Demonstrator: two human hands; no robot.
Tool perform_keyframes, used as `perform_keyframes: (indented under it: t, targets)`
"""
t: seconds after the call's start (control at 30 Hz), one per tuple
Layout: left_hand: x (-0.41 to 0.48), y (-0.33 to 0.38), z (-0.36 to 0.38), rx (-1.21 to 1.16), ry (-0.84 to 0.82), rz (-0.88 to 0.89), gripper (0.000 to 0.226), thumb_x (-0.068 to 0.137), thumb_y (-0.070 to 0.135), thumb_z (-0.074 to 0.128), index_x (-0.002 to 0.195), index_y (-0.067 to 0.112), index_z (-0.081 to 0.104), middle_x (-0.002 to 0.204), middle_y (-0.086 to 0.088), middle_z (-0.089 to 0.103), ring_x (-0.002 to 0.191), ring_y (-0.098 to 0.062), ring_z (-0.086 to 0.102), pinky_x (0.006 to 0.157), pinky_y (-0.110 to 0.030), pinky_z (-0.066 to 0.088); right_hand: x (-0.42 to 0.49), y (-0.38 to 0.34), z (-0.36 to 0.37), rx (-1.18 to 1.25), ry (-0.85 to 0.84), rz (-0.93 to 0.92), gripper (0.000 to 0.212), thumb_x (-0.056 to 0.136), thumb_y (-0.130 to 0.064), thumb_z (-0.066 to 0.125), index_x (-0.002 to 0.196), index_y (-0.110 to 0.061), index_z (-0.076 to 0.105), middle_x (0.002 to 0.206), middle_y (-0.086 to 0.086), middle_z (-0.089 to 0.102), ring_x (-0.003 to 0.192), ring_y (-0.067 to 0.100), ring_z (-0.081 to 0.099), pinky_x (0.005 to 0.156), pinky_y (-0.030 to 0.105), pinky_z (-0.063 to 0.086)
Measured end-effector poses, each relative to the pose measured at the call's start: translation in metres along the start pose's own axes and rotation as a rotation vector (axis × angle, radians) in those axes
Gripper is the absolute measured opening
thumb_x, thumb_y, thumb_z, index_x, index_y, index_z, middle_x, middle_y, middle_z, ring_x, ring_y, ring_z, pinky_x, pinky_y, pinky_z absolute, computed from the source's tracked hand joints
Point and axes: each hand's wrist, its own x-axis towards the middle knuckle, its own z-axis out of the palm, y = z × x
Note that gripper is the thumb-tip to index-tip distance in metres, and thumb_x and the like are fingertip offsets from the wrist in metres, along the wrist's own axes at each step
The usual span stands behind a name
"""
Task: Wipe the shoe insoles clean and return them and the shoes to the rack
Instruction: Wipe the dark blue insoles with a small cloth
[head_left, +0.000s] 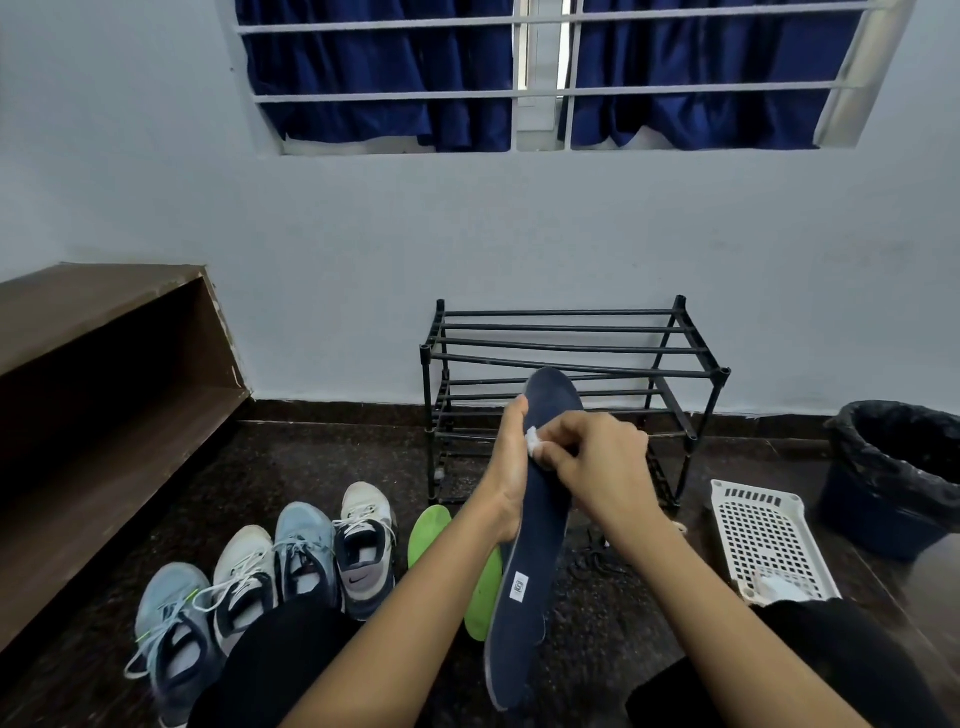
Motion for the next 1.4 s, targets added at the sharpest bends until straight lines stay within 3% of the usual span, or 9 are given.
perform_keyframes:
  t: [0.17, 0.37, 0.53, 0.6, 0.7, 0.9, 1.03, 1.13, 1.4]
  targets:
    - [-0.005, 0.003, 0.010, -0.075, -0.036, 0.014, 0.064, 0.098, 0.058, 0.027, 0.090, 0.011, 0.069, 0.070, -0.008, 0.070, 0.061, -0.018, 0.065, 0.056, -0.026, 0.050, 0.012, 0.004, -0.004, -0.135, 0.145, -0.028, 0.015, 0.083, -0.046, 0.063, 0.086, -0.033, 0.068, 0.083, -0.014, 0.070, 0.091, 0.011, 0.059, 0.075, 0.033, 0.020]
    - [-0.011, -0.003, 0.024, -0.019, -0.147, 0.022, 0.061, 0.097, 0.060, 0.026, 0.081, 0.012, 0.060, 0.058, -0.004, 0.054, 0.046, -0.018, 0.049, 0.043, -0.022, 0.038, 0.030, 0.016, -0.014, -0.131, 0.262, 0.108, 0.017, 0.087, -0.044, 0.061, 0.092, -0.030, 0.068, 0.091, -0.010, 0.071, 0.098, 0.018, 0.057, 0.082, 0.038, 0.024]
    - [-0.009, -0.001, 0.016, -0.018, -0.155, 0.007, 0.063, 0.098, 0.059, 0.022, 0.087, 0.013, 0.062, 0.063, -0.004, 0.062, 0.053, -0.015, 0.057, 0.052, -0.024, 0.044, 0.027, 0.009, -0.009, 0.032, 0.216, 0.083, 0.009, 0.085, -0.037, 0.064, 0.087, -0.030, 0.069, 0.082, -0.014, 0.069, 0.092, 0.014, 0.062, 0.085, 0.034, 0.029]
    - [-0.006, -0.002, 0.013, -0.039, -0.150, -0.002, 0.063, 0.097, 0.061, 0.024, 0.097, 0.013, 0.066, 0.074, -0.005, 0.070, 0.064, -0.016, 0.064, 0.058, -0.027, 0.049, 0.021, 0.004, -0.005, 0.083, 0.163, 0.041, 0.002, 0.083, -0.034, 0.067, 0.082, -0.033, 0.069, 0.074, -0.017, 0.065, 0.085, 0.011, 0.064, 0.091, 0.041, 0.039]
    - [-0.005, -0.002, 0.010, -0.074, -0.092, -0.013, 0.064, 0.097, 0.059, 0.025, 0.094, 0.013, 0.069, 0.072, -0.006, 0.070, 0.066, -0.018, 0.066, 0.057, -0.026, 0.050, 0.011, 0.000, 0.000, 0.116, 0.097, 0.002, 0.002, 0.081, -0.032, 0.069, 0.081, -0.034, 0.068, 0.072, -0.017, 0.067, 0.079, 0.007, 0.065, 0.088, 0.046, 0.045]
    - [-0.008, 0.000, 0.017, -0.131, -0.094, -0.015, 0.064, 0.097, 0.060, 0.024, 0.083, 0.014, 0.067, 0.064, -0.004, 0.066, 0.056, -0.015, 0.061, 0.053, -0.024, 0.043, 0.018, -0.002, -0.007, -0.072, 0.196, -0.014, 0.015, 0.085, -0.049, 0.061, 0.087, -0.037, 0.069, 0.080, -0.017, 0.069, 0.091, 0.008, 0.058, 0.075, 0.032, 0.020]
    - [-0.008, 0.002, 0.020, -0.117, -0.130, -0.023, 0.068, 0.095, 0.063, 0.024, 0.079, 0.013, 0.067, 0.063, -0.005, 0.059, 0.053, -0.019, 0.054, 0.051, -0.025, 0.038, 0.032, 0.009, -0.013, -0.181, 0.276, 0.039, 0.023, 0.087, -0.053, 0.057, 0.092, -0.034, 0.069, 0.085, -0.013, 0.070, 0.095, 0.015, 0.054, 0.084, 0.040, 0.028]
    - [-0.007, 0.001, 0.019, -0.083, -0.127, -0.056, 0.073, 0.096, 0.065, 0.019, 0.091, 0.007, 0.063, 0.062, -0.009, 0.059, 0.049, -0.021, 0.052, 0.044, -0.022, 0.038, 0.036, 0.014, -0.020, -0.159, 0.278, 0.095, 0.021, 0.086, -0.052, 0.058, 0.089, -0.033, 0.068, 0.084, -0.013, 0.070, 0.095, 0.015, 0.057, 0.080, 0.036, 0.024]
    - [0.003, -0.002, 0.012, -0.123, -0.076, -0.051, 0.072, 0.094, 0.066, 0.029, 0.080, 0.008, 0.070, 0.068, -0.011, 0.065, 0.055, -0.022, 0.058, 0.056, -0.029, 0.045, 0.019, 0.008, -0.023, -0.286, 0.106, 0.161, 0.015, 0.086, -0.042, 0.061, 0.086, -0.029, 0.069, 0.086, -0.005, 0.070, 0.093, 0.022, 0.060, 0.078, 0.035, 0.025]
